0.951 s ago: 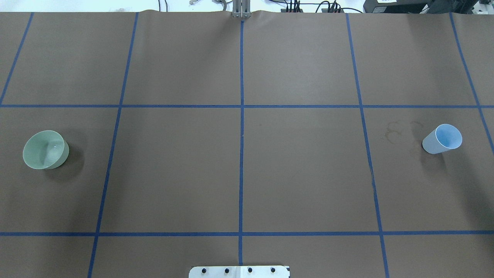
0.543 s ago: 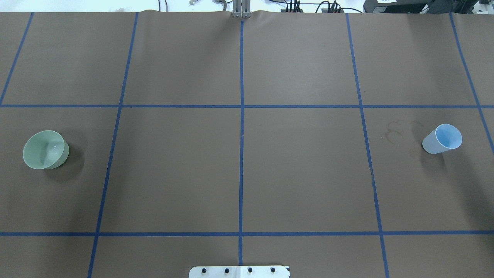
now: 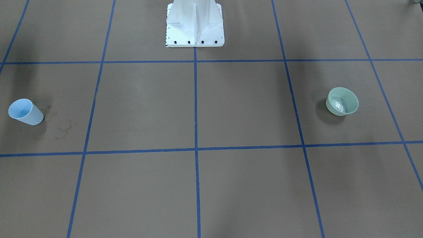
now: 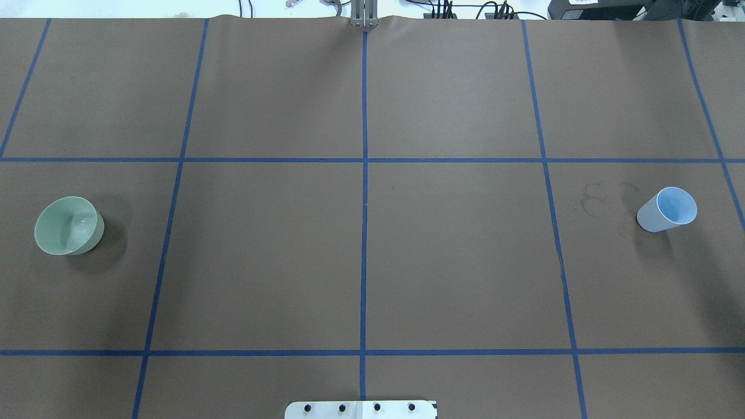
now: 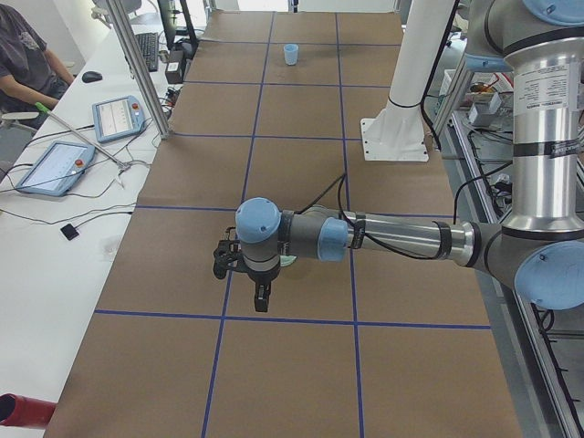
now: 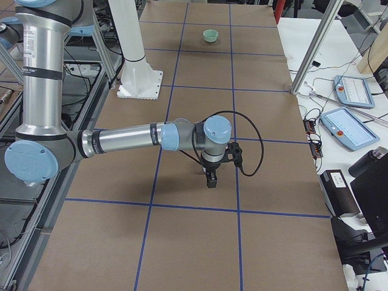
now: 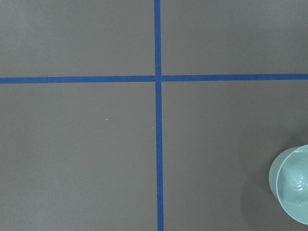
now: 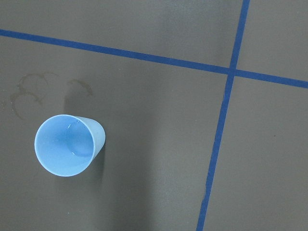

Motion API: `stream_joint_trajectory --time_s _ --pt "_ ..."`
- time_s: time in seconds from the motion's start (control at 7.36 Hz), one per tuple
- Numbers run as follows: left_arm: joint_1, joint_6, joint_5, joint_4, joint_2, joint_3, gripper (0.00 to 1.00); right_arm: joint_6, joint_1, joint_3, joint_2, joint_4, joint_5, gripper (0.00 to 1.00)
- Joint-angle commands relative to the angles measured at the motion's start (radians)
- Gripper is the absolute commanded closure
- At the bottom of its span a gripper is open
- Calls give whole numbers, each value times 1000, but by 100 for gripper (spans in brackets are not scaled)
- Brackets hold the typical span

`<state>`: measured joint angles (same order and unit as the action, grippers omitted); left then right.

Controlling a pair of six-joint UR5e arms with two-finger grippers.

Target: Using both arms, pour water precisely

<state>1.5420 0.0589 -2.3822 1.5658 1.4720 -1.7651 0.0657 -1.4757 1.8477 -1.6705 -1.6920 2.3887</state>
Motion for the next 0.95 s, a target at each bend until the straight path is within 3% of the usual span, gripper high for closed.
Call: stream_joint_trajectory --time_s 0.0,0.27,0.54,0.82 --pt "-34 1 -32 3 2 1 1 -6 0 8 -2 0 1 0" --pt "-171 94 -32 40 8 3 0 -6 2 7 0 0 3 0" --pt "-302 292 -19 266 7 51 1 -4 2 7 5 0 4 0" --pt "-353 324 -22 348 11 126 1 0 3 7 9 2 4 0"
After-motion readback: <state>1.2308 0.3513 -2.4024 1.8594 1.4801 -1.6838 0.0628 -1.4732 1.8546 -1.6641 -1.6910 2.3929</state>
